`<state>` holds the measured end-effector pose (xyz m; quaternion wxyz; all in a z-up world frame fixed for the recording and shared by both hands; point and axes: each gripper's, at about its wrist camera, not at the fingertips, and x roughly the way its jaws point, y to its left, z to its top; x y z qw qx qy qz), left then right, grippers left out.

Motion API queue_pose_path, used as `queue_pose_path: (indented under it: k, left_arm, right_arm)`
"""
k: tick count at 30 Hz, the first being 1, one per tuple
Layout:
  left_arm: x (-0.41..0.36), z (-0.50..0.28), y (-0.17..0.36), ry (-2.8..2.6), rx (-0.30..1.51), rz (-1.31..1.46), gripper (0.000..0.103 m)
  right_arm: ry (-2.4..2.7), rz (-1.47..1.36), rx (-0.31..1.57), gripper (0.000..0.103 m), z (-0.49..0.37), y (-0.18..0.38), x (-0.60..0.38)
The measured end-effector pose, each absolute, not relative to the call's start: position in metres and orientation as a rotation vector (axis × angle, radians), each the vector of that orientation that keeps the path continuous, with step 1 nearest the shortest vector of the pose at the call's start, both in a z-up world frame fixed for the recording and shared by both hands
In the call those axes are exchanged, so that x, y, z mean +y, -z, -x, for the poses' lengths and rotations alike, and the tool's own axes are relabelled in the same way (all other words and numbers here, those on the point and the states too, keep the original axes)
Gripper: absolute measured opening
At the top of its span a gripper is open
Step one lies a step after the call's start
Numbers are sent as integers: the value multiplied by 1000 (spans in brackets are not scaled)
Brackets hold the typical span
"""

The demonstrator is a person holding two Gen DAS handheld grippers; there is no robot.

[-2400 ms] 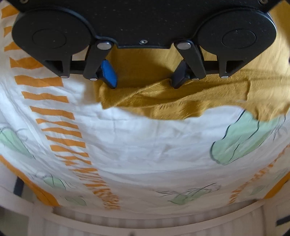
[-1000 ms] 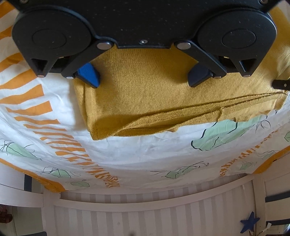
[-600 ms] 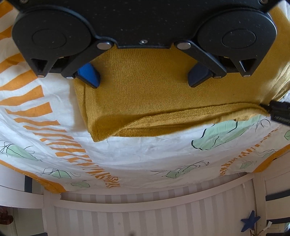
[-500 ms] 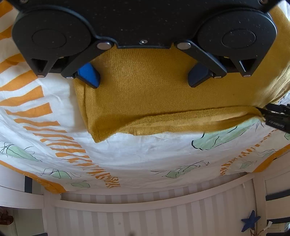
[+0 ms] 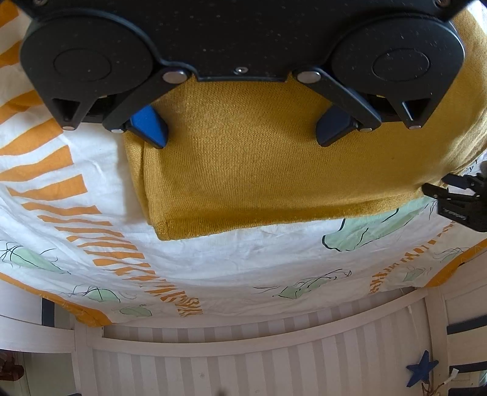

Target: Fold small clothes

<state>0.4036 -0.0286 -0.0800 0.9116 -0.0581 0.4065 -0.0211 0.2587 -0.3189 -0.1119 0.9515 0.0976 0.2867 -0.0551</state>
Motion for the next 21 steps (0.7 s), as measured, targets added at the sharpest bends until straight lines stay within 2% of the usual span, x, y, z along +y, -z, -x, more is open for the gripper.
queue_pose_path:
  k: [7, 11, 15, 21]
  left_arm:
    - [-35, -330, 84, 120, 774, -56, 52]
    - [-27, -295, 89, 124, 761, -32, 58]
    - [-21, -280, 88, 120, 789, 17, 59]
    - [-28, -276, 81, 133, 863, -75, 60]
  right_arm:
    - [113, -196, 583, 103, -259, 113, -318]
    - [116, -196, 585, 103, -259, 113, -317]
    - [121, -186, 589, 103, -260, 113, -315]
    - [129, -167, 602, 103, -261, 112, -312]
